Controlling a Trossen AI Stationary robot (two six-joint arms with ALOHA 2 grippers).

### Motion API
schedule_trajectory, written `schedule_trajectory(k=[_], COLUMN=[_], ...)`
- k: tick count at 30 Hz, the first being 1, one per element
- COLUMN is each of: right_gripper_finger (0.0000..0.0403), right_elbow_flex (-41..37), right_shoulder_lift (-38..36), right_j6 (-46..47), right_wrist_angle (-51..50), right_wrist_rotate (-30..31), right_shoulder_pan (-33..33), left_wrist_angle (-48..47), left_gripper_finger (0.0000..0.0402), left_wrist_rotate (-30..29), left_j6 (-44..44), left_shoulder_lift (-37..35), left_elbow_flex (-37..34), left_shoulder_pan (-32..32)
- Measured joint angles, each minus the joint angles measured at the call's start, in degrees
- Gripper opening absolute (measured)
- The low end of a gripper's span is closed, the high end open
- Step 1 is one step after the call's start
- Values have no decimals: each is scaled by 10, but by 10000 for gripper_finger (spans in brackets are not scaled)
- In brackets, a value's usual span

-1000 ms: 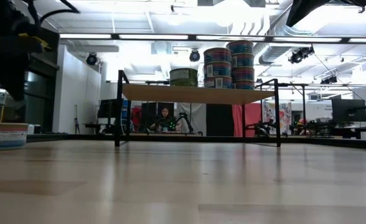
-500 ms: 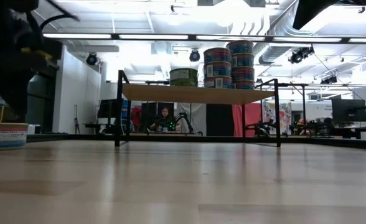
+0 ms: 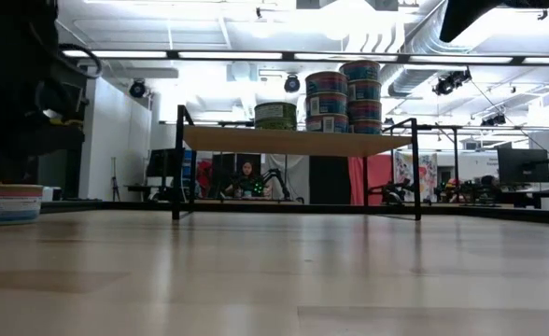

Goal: Stack canned seafood by type on shelf
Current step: Stack the blue tuna can on top of the other stacked blue tuna cans on the shelf

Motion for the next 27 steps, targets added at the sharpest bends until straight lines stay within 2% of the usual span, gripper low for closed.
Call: schedule_trajectory(k=[5,8,11,17,22,27], right_gripper_finger=[0,0,0,0,0,0], right_elbow_flex=[0,0,0,0,0,0], right_shoulder_lift=[0,0,0,0,0,0], right_j6=[0,15,54,124,149,134], right_wrist_angle=[49,72,94,119,124,143], right_wrist_rotate=[-23,-39,-44,-42,-19,4], right_shoulder_pan=[7,22,40,70,79,74], left_wrist_angle=[27,107,220,503,725,851], left_gripper_finger=[0,0,0,0,0,0], left_wrist_rotate=[-34,-95,-137,-156,-154,-83], left_j6=[-65,-82,-61,102,264,433], left_shoulder_lift=[21,18,17,39,119,190], left_elbow_flex=[0,1,2,0,6,54], left_shoulder_pan=[-6,-14,-24,-31,-9,40])
